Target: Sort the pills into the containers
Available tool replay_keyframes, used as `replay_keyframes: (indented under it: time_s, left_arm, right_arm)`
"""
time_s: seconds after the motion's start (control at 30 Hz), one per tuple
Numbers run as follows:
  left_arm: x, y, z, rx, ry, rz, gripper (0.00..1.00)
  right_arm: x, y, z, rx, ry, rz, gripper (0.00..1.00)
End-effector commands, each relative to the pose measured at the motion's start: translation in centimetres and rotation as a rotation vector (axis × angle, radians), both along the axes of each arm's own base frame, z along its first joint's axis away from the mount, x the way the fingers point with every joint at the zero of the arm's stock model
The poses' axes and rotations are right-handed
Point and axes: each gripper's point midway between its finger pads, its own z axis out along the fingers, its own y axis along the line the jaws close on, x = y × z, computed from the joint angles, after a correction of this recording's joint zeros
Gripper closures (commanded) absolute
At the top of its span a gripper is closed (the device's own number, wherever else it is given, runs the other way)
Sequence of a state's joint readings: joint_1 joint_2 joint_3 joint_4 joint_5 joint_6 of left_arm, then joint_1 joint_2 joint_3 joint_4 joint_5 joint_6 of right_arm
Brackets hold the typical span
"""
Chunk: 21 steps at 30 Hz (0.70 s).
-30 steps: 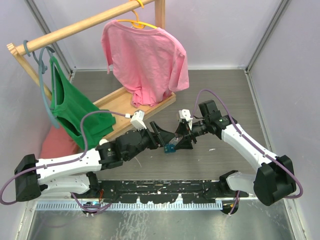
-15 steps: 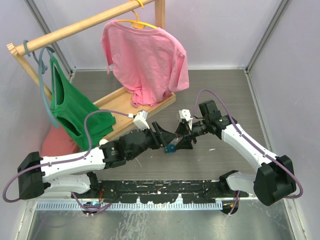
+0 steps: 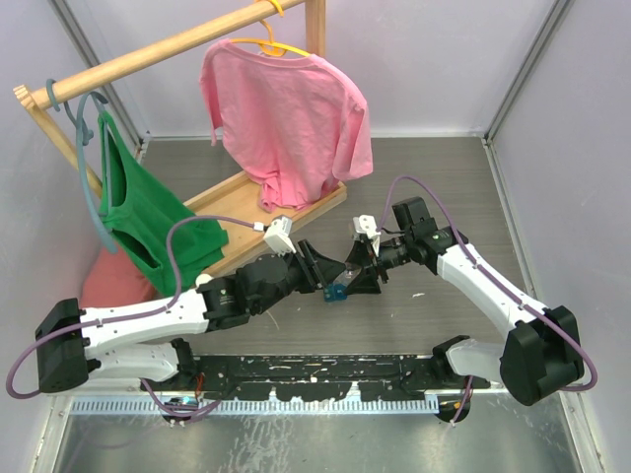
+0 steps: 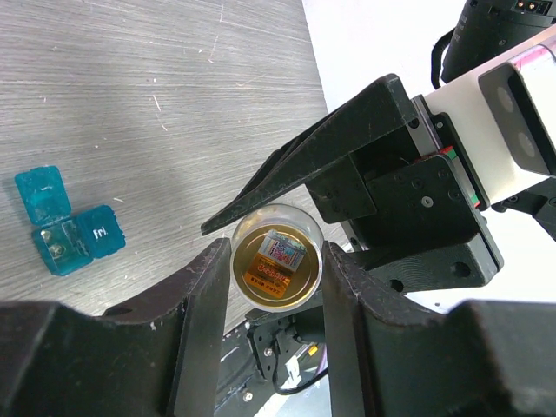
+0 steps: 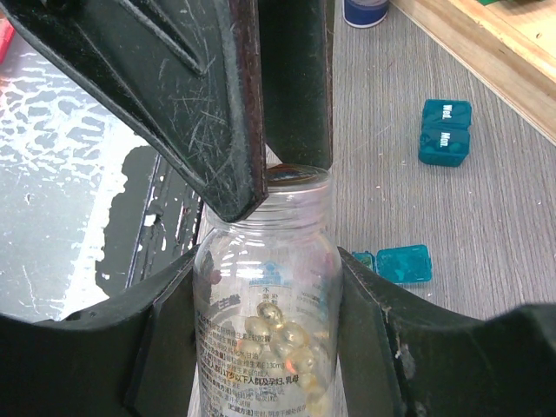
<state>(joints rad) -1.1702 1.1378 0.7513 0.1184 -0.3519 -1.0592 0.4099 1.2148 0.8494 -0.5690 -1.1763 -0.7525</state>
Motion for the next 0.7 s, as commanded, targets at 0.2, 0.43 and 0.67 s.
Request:
replay_keyframes:
  time_s: [0.2,0.43,0.67]
  left_arm:
    - [-0.9,-0.9,1.8,-0.024,-0.131,-0.109,0.73]
    - [-3.6,-1.9,0.8,-0.05,-0.447,-0.453,0.77]
    - [-3.4,-1.5,-3.0,0.138,-0.555,-0.697,0.85]
  right_arm:
    - [0.6,0.6,2.7,0.062,-0.078,0.018,0.99]
    - [0.5,0.6,2.8,0.065,-0.077,0.021,0.99]
    - [0.5,0.5,2.8,0.065,-0.077,0.021,0.99]
